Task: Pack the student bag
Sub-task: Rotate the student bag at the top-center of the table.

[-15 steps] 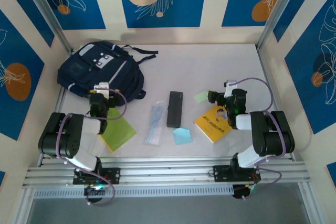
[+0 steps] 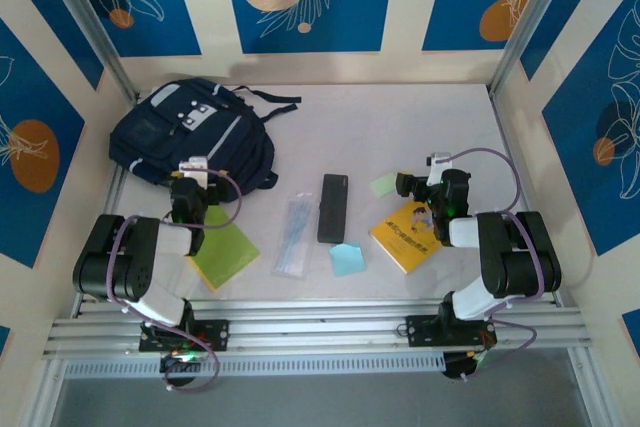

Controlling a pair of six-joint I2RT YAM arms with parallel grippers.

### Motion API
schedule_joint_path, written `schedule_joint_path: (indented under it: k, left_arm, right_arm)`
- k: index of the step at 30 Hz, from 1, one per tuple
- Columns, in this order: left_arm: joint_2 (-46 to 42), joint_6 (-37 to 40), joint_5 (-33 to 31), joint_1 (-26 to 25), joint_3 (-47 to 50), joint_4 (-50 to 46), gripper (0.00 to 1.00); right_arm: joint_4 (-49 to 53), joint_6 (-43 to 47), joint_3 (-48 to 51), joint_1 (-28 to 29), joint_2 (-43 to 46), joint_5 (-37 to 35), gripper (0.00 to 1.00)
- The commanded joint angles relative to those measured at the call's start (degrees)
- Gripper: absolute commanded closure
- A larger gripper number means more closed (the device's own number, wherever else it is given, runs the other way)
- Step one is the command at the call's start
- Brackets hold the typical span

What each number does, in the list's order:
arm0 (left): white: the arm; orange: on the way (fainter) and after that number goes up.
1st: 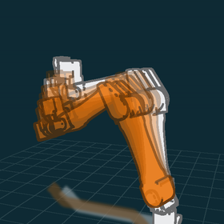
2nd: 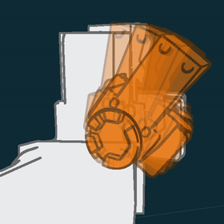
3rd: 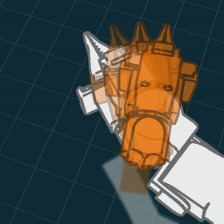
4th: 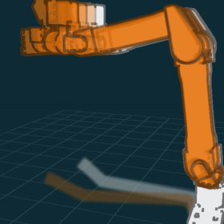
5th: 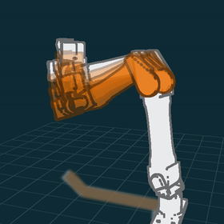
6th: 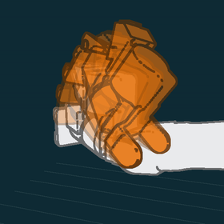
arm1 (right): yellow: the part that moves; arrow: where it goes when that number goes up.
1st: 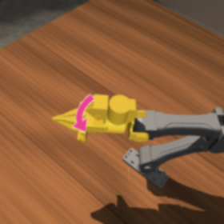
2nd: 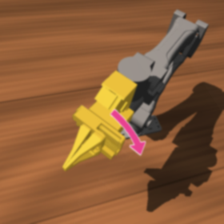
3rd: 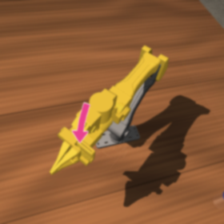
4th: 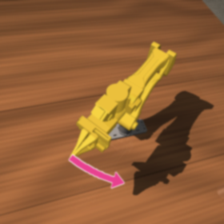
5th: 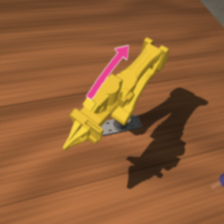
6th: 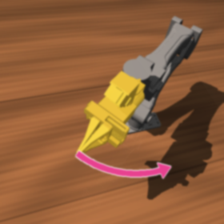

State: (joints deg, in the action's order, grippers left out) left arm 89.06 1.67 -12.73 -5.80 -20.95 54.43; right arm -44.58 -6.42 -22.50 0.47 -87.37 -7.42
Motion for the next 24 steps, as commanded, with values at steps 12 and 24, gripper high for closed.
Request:
schedule_joint_path:
  k: [12, 24]
  left_arm:
    - [0.50, 0.09, -0.79, -0.44, 0.23, 1.02, 0.00]
    - [-5.98, 2.02, -0.17, -1.47, 0.18, -3.97, 0.00]
  right_arm:
    - [-1.51, 0.26, -1.40, -0.38, 0.15, 1.19, 0.01]
    - [6.37, 0.90, -4.47, 0.84, 3.49, -1.27, 0.01]
